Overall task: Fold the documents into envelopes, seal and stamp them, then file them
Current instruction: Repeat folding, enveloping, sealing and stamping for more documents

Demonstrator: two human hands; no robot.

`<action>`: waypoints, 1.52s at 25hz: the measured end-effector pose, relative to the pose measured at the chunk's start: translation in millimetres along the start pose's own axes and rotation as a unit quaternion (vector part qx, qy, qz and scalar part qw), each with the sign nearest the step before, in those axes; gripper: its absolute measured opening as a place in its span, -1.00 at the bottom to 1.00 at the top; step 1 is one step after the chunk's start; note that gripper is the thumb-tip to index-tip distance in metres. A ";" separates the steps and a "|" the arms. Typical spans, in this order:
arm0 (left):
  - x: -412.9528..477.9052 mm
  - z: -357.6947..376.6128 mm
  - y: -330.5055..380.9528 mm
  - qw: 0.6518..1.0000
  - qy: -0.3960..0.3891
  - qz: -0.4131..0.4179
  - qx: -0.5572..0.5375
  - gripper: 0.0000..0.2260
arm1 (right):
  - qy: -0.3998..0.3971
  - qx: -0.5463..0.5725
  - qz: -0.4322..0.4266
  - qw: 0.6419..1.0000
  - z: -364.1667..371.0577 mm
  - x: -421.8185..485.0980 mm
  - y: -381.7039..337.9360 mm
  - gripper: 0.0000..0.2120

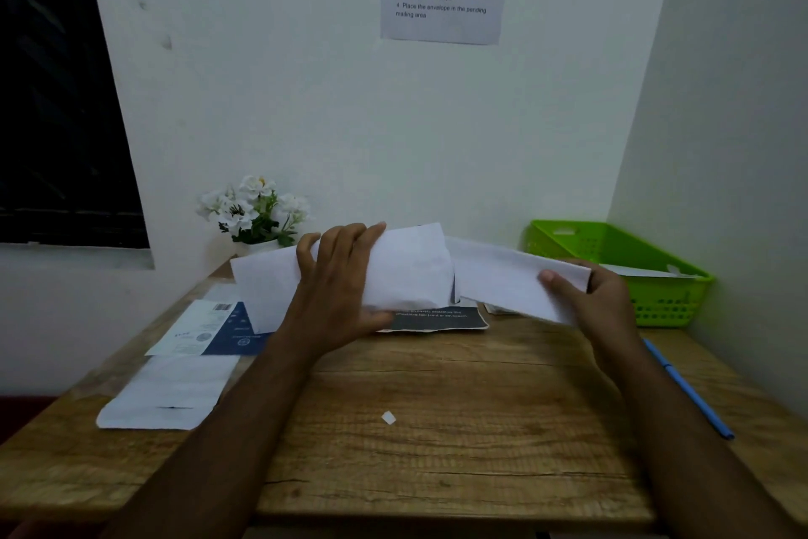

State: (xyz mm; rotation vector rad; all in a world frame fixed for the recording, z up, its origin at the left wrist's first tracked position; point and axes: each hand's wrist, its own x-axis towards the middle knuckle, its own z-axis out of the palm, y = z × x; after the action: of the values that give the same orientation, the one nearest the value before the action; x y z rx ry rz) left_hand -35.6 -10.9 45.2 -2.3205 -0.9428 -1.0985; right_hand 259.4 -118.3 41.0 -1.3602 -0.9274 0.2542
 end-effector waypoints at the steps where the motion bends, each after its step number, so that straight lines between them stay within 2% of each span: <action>1: 0.5 -0.7 -1.1 1.000 0.004 -0.006 0.006 -0.14 | 0.034 0.027 -0.004 0.999 -0.1 2.4 2.1 -0.88; 5: -0.6 -0.1 -4.7 1.000 -0.003 -0.025 0.019 -0.11 | 0.112 0.131 0.041 0.984 -2.0 8.9 4.2 -0.84; 8: -0.2 1.6 -5.3 0.999 -0.006 -0.029 0.023 -0.12 | 0.109 0.147 0.083 0.980 -3.4 12.9 6.5 -0.68; 13: 0.8 -1.9 -9.9 0.999 0.013 -0.030 0.010 -0.12 | 0.045 0.035 0.083 0.995 3.2 9.5 11.2 -0.77; 17: 0.3 -4.5 -5.9 1.000 -0.023 -0.001 -0.018 -0.06 | -0.158 -0.045 0.128 0.978 2.8 1.4 14.9 -0.80; 19: -0.2 -2.2 -0.4 0.998 -0.056 0.020 -0.017 -0.05 | -0.229 -0.174 0.095 0.953 4.9 -3.3 17.6 -0.78; 21: -1.9 1.9 5.4 0.996 -0.080 0.038 -0.003 -0.04 | -0.204 -0.292 0.035 0.934 10.0 -7.1 18.7 -0.69; 22: -2.3 4.1 8.0 0.995 -0.089 0.047 0.005 -0.04 | -0.167 -0.289 -0.013 0.943 14.1 -9.5 16.6 -0.71; 24: -3.2 8.1 12.8 0.992 -0.108 0.060 0.014 -0.04 | -0.139 -0.128 -0.070 0.979 23.0 -13.3 9.0 -0.88; 26: -4.3 11.3 17.7 0.990 -0.118 0.069 0.018 -0.04 | -0.208 0.012 -0.022 0.978 33.9 -21.1 -0.2 -0.89; 28: -4.6 12.9 21.6 0.989 -0.123 0.076 0.022 -0.05 | -0.266 0.013 0.023 0.964 40.9 -24.4 -0.4 -0.83; 30: -5.5 14.1 23.1 0.989 -0.124 0.074 0.017 -0.05 | -0.282 0.021 0.045 0.958 42.5 -25.0 2.6 -0.84; 33: -5.8 13.9 22.5 0.992 -0.113 0.061 0.001 -0.06 | -0.316 0.103 0.091 0.939 40.2 -23.9 4.0 -0.82; 38: -5.3 13.2 21.7 0.993 -0.105 0.049 -0.015 -0.06 | -0.345 0.145 0.098 0.922 39.3 -22.7 5.0 -0.75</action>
State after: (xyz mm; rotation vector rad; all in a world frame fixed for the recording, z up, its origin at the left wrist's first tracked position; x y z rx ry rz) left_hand -15.6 -20.1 31.4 -2.5142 -0.8798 -0.8484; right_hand 219.6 -103.5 24.3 -1.0897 -1.2662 1.0354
